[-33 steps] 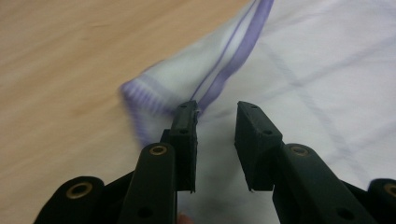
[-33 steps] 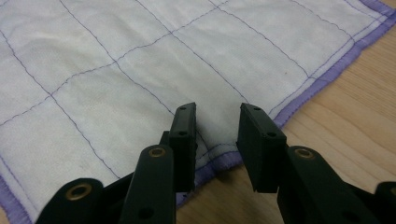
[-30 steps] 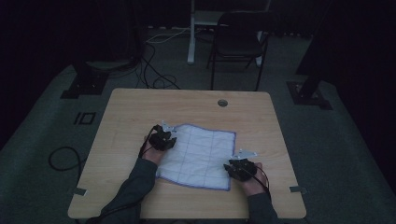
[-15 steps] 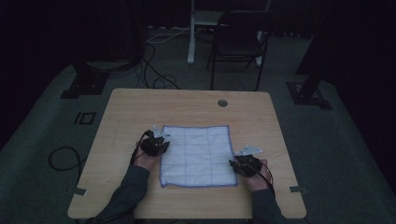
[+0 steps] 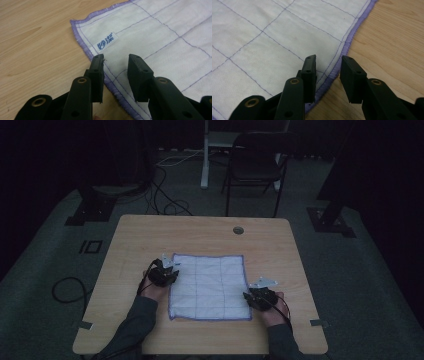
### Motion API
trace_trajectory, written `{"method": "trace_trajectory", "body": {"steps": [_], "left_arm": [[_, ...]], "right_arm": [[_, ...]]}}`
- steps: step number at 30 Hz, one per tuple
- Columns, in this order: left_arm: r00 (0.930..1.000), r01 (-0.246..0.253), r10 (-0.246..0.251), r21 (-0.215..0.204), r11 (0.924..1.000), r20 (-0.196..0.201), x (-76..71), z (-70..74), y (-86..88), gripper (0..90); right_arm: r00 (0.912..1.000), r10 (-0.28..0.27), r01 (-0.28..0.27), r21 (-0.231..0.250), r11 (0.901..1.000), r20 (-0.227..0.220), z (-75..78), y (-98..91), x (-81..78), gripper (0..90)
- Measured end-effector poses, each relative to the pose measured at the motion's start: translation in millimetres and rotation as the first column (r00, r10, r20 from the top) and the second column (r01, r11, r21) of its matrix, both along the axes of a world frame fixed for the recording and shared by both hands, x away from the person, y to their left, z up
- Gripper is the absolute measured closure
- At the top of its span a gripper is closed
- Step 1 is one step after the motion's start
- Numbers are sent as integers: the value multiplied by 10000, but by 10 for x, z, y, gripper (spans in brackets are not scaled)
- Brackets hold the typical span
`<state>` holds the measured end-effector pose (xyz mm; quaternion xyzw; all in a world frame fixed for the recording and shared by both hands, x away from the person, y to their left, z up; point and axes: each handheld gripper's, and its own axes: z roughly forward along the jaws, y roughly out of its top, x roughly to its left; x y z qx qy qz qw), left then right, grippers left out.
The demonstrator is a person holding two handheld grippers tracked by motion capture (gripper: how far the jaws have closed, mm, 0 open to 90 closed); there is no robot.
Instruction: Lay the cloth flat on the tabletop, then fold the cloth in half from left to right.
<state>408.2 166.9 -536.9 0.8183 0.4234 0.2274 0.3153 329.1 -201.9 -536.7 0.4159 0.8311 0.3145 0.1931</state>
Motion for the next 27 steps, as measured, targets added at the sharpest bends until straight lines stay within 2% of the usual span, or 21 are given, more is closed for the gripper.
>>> {"method": "trace_trajectory", "body": {"steps": [5, 11, 18, 20, 27], "left_arm": [[10000, -14, 15, -90, 10000, 79, 3, -11, 9, 668], [9993, -327, 320, -342, 9989, -192, 16, 0, 29, 617], [9990, -449, 443, -804, 9958, -83, -154, 90, 71, 589], [9981, -622, 620, -1081, 9922, -55, -254, 117, 115, 583], [9974, -713, 697, -1382, 9878, -166, -452, 106, 166, 564]], "right_arm": [[10000, -6, 6, 71, 10000, 7, -4, 5, -2, 661], [10000, -24, 23, 110, 9999, 36, -9, 3, -6, 660], [10000, -54, 54, 186, 9998, 21, -12, -5, -6, 658], [10000, -56, 55, 175, 9998, 59, -14, -3, -10, 658], [10000, -66, 65, 188, 9998, 50, -14, -3, -10, 657]]}}
